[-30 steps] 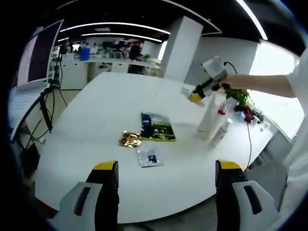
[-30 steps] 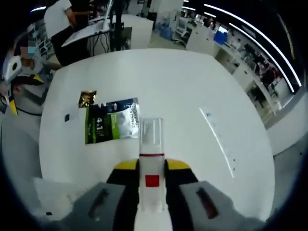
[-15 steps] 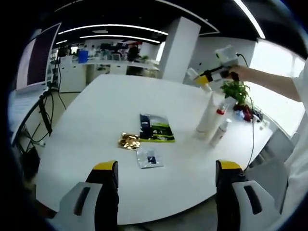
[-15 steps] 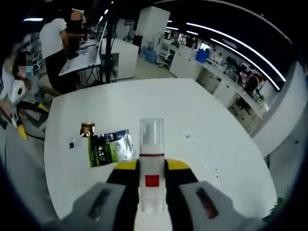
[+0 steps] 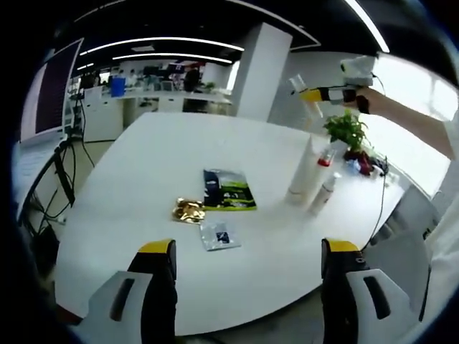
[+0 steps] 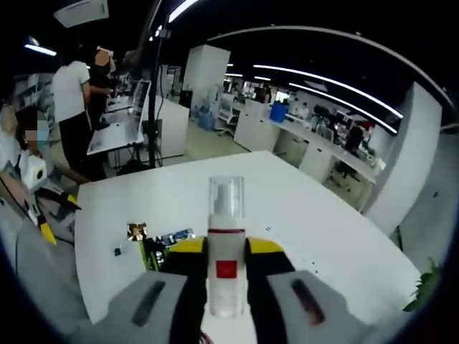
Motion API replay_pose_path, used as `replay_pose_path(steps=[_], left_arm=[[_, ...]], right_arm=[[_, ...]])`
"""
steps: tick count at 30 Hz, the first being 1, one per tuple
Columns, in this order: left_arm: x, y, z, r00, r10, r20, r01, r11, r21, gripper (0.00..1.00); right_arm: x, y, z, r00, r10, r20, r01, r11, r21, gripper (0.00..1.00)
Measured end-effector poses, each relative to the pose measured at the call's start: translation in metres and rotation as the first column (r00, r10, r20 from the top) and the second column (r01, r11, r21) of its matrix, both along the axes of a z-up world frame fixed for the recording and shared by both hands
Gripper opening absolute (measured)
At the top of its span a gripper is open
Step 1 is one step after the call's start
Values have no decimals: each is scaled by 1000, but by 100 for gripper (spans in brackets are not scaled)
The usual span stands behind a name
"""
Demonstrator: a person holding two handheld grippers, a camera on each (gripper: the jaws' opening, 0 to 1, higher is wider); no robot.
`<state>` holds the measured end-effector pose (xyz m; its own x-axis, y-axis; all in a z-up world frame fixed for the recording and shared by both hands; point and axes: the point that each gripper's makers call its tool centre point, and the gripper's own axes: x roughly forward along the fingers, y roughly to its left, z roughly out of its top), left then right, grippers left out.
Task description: Arrange the skincare products in the storage area until every visible bottle or jar stands upright without overlapping.
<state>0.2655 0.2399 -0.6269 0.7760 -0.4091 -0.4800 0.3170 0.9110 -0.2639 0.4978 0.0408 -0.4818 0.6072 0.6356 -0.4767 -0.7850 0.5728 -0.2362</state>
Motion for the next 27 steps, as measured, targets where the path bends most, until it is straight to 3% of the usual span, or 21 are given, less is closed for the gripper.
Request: replay_pose_path(steps=[15, 22, 27], left_arm=[[-1, -2, -2, 1000, -31, 4, 31, 998, 47, 80], [-2, -4, -5, 999, -46, -2, 46, 997, 68, 80], [-2, -3, -6, 999, -42, -6, 42, 997, 67, 79]], right_arm=[[-58, -5, 16, 998, -47, 49, 39, 988, 148, 19], [-89, -3, 16, 995, -87, 48, 69, 954, 293, 19], [-102, -7, 8, 993, -110, 38, 93, 947, 307, 19]])
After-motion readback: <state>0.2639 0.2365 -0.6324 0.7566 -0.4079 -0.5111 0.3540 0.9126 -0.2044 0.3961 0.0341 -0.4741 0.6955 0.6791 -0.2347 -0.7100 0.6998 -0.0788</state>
